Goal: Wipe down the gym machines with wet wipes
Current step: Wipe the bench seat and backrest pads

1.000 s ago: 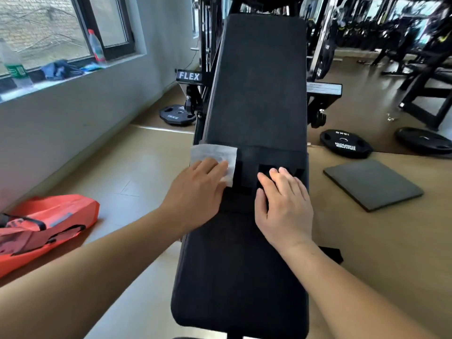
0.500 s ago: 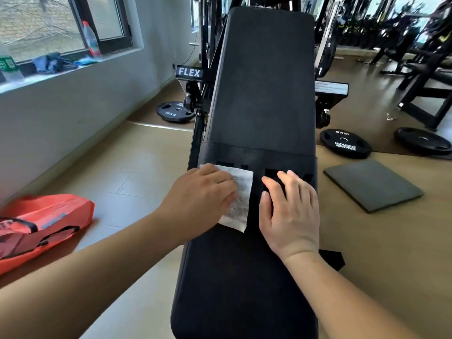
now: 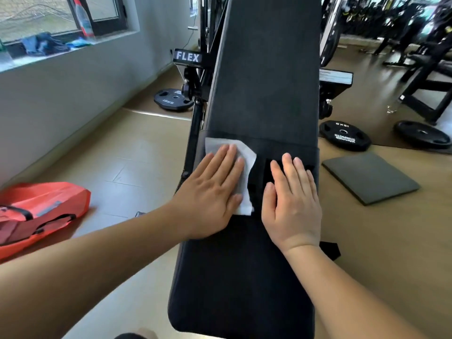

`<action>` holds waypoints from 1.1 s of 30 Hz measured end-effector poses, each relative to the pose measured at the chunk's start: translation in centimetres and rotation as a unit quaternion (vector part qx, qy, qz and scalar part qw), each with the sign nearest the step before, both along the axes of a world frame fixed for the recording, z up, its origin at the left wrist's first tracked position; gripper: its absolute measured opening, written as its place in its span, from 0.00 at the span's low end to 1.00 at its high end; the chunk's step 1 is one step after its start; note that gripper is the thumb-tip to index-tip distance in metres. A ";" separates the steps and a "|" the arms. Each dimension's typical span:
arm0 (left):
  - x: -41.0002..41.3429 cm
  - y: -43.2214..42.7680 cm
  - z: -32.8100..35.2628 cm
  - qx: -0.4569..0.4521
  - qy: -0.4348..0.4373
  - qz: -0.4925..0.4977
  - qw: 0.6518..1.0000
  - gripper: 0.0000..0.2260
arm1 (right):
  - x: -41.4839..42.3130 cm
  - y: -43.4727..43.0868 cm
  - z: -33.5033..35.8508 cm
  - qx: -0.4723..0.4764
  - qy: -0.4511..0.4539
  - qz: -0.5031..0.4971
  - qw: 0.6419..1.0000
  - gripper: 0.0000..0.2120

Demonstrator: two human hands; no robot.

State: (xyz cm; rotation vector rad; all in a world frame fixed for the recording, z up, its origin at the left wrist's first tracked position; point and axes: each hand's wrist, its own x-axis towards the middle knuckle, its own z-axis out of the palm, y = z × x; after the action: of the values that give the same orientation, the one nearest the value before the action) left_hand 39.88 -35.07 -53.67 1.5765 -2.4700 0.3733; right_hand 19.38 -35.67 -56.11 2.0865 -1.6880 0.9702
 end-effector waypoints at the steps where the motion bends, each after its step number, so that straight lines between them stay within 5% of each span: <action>1: 0.9 2.3 -1.1 0.007 -0.010 -0.014 1.000 0.30 | 0.1 0.0 0.0 -0.004 0.001 -0.001 1.000 0.24; 4: 2.9 5.2 -2.6 0.021 -0.020 -0.025 0.999 0.30 | 0.3 -0.1 -0.1 -0.006 0.008 -0.009 1.000 0.24; 10: 0.9 -2.2 0.2 0.018 0.071 0.103 0.992 0.33 | 0.3 0.1 0.1 -0.001 0.017 -0.018 1.000 0.25; 19: 4.5 5.8 -3.0 0.023 -0.076 -0.091 0.993 0.30 | 0.3 0.0 0.2 0.001 0.021 -0.015 1.000 0.25; 24: 0.1 6.5 -4.0 0.042 0.070 0.053 0.995 0.32 | 0.2 0.2 0.5 0.017 0.014 -0.012 1.000 0.25; 30: 1.7 11.1 -6.1 0.022 -0.089 -0.144 0.985 0.32 | -0.2 0.6 1.1 0.051 -0.004 0.017 0.999 0.30; 33: 0.8 8.2 -4.4 0.019 -0.087 -0.101 0.991 0.33 | -1.0 1.3 1.5 0.100 -0.082 0.067 0.989 0.30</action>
State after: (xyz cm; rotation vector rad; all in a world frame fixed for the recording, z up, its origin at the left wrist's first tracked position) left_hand 40.70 -26.90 -58.11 1.3425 -2.7529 0.4525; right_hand 18.35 -34.41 -54.60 2.3326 -1.8094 1.0788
